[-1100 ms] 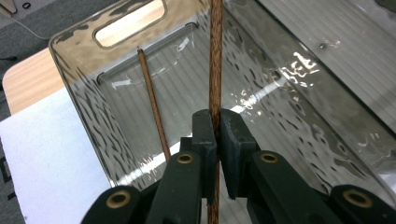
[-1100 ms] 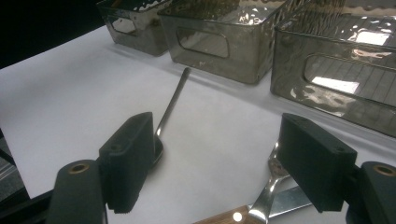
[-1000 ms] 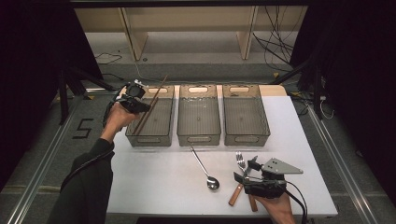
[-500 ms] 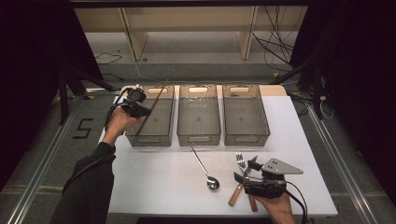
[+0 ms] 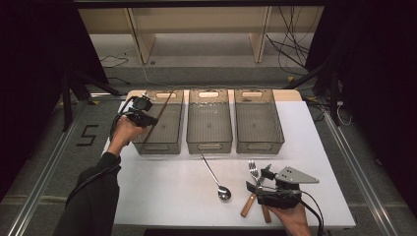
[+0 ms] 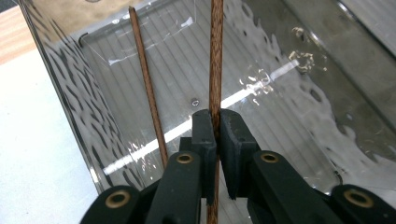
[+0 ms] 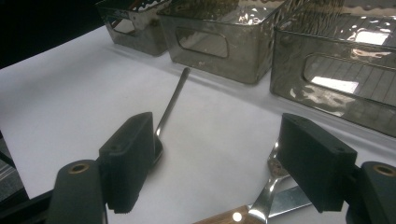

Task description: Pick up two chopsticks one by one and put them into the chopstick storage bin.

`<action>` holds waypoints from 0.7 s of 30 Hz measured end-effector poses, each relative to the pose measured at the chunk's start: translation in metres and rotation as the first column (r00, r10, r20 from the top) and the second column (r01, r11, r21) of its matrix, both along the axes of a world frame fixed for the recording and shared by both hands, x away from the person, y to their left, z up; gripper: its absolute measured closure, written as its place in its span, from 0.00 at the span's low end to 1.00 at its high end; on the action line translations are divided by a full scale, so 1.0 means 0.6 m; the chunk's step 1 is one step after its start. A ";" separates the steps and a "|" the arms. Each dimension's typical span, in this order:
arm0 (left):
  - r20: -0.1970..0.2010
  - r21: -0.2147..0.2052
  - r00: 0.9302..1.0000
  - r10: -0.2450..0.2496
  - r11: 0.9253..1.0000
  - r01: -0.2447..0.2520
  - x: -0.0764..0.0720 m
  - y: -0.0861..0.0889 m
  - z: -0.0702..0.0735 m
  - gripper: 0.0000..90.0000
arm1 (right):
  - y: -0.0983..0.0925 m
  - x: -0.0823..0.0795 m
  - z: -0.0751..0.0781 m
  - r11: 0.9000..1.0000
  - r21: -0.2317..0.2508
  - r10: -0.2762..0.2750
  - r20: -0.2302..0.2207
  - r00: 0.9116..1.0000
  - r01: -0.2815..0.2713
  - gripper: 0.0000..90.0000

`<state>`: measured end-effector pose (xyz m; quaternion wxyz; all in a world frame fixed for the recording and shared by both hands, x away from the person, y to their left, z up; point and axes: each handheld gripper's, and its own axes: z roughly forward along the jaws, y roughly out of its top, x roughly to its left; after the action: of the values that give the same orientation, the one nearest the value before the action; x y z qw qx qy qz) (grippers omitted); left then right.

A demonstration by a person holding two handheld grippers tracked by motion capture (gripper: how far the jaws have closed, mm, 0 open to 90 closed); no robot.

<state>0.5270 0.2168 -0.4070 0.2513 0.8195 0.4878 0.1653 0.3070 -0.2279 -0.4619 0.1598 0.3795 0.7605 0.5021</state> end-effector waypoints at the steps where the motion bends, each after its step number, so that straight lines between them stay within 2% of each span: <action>1: -0.001 0.002 1.000 0.000 1.000 0.000 0.000 0.000 -0.001 0.94 | 0.000 0.000 0.000 1.000 0.001 0.000 0.001 1.000 0.000 0.31; 10: 0.003 -0.007 1.000 0.013 1.000 -0.013 0.004 -0.002 -0.006 0.93 | -0.001 0.000 0.001 1.000 0.002 -0.001 0.002 1.000 0.001 0.31; 14: -0.004 -0.006 1.000 0.003 1.000 -0.003 0.005 -0.004 -0.008 0.93 | -0.001 0.000 0.001 1.000 0.002 0.000 0.003 1.000 0.000 0.31; 17: 0.005 -0.019 1.000 0.017 1.000 -0.017 0.006 -0.004 -0.008 0.92 | -0.001 0.000 0.001 1.000 0.002 0.000 0.002 1.000 0.000 0.31; 19: 0.011 -0.025 1.000 0.024 0.999 -0.024 0.005 -0.003 -0.007 0.89 | -0.001 0.000 0.001 1.000 0.002 0.001 0.003 1.000 -0.001 0.31; 21: 0.016 -0.028 0.999 0.028 0.999 -0.027 0.003 -0.003 -0.004 0.80 | -0.002 0.000 0.001 1.000 0.002 0.001 0.005 1.000 -0.001 0.31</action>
<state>0.5290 0.2148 -0.4092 0.2642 0.8078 0.4992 0.1687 0.3069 -0.2289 -0.4612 0.1609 0.3779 0.7600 0.5037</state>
